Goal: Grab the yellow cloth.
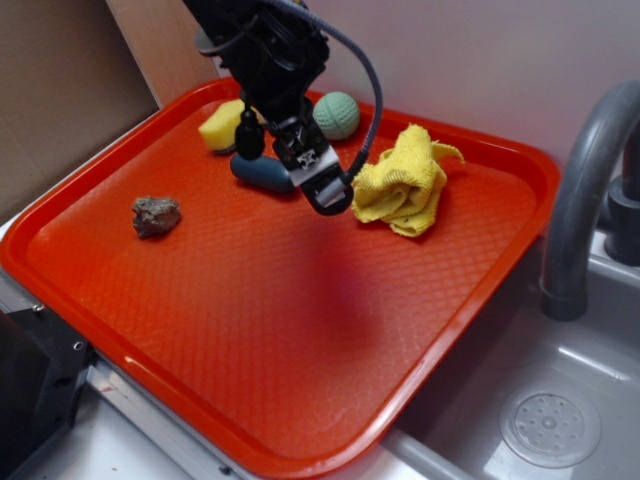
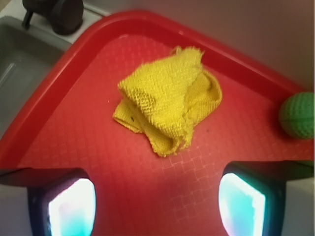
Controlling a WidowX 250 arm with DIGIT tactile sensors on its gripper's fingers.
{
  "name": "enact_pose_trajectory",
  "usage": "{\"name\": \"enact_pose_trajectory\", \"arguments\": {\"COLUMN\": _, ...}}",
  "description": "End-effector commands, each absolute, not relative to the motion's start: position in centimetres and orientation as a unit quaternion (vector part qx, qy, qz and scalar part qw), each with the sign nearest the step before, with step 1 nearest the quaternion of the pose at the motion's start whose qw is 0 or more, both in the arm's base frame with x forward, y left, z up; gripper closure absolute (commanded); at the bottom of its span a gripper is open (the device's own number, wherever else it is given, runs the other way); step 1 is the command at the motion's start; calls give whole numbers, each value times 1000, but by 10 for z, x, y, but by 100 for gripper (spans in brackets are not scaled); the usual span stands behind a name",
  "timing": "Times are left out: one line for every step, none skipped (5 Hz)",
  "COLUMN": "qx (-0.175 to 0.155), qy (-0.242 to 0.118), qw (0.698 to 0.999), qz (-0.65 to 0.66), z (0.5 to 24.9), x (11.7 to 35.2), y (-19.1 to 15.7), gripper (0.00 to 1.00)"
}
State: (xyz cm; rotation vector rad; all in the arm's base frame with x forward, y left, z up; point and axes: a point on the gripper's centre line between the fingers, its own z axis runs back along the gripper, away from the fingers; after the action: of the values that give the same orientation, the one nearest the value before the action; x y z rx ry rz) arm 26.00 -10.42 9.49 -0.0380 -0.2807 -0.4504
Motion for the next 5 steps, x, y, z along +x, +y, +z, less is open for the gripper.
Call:
{"name": "enact_pose_trajectory", "arguments": {"qx": -22, "qy": -166, "qw": 958, "qz": -234, "z": 112, "x": 266, "y": -118, "gripper": 0}}
{"name": "enact_pose_trajectory", "arguments": {"qx": -61, "qy": -152, "qw": 944, "qz": -285, "z": 63, "x": 310, "y": -125, "gripper": 0}}
{"name": "enact_pose_trajectory", "arguments": {"qx": -42, "qy": -135, "qw": 955, "qz": -262, "z": 49, "x": 319, "y": -140, "gripper": 100}}
{"name": "enact_pose_trajectory", "arguments": {"qx": -38, "qy": -140, "qw": 953, "qz": -265, "z": 47, "x": 318, "y": -141, "gripper": 100}}
{"name": "enact_pose_trajectory", "arguments": {"qx": -41, "qy": -144, "qw": 952, "qz": -267, "z": 68, "x": 307, "y": -135, "gripper": 100}}
